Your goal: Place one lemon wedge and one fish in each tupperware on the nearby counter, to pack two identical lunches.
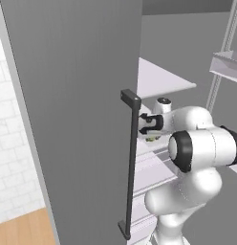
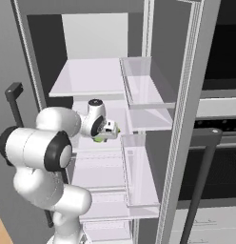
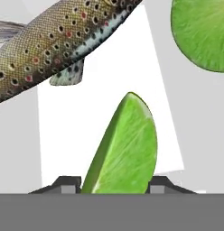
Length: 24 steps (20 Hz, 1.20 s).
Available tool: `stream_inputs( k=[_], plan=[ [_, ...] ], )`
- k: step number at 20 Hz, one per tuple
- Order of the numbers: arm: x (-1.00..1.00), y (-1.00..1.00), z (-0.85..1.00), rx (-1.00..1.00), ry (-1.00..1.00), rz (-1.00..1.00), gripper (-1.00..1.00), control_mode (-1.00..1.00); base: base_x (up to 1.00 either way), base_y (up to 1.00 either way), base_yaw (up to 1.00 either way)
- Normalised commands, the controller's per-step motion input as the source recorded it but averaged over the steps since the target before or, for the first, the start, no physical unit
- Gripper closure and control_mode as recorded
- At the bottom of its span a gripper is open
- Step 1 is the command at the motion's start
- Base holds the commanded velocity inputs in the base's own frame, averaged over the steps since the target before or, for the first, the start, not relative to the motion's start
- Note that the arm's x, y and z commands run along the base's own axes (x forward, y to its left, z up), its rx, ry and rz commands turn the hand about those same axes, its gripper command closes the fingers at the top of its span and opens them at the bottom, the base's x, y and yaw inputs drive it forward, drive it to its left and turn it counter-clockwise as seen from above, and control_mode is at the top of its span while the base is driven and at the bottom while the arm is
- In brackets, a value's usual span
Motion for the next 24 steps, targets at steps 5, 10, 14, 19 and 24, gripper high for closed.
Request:
stream_inputs(
  k=[5,10,14,19,24],
  plan=[
    [-1.00,0.00,0.47,0.00,-0.02,0.00,1.00,-1.00,0.00,0.00,0.00],
    [-1.00,0.03,0.67,0.00,-0.05,0.00,1.00,-1.00,0.00,0.00,0.00],
    [-1.00,0.13,0.79,0.00,-0.04,0.01,1.00,-1.00,0.00,0.00,0.00],
    [-1.00,0.17,0.64,-0.03,-0.05,0.01,1.00,-1.00,0.00,0.00,0.00],
    [-1.00,0.07,0.51,-0.02,-0.07,0.02,1.00,-1.00,0.00,0.00,0.00]
  ],
)
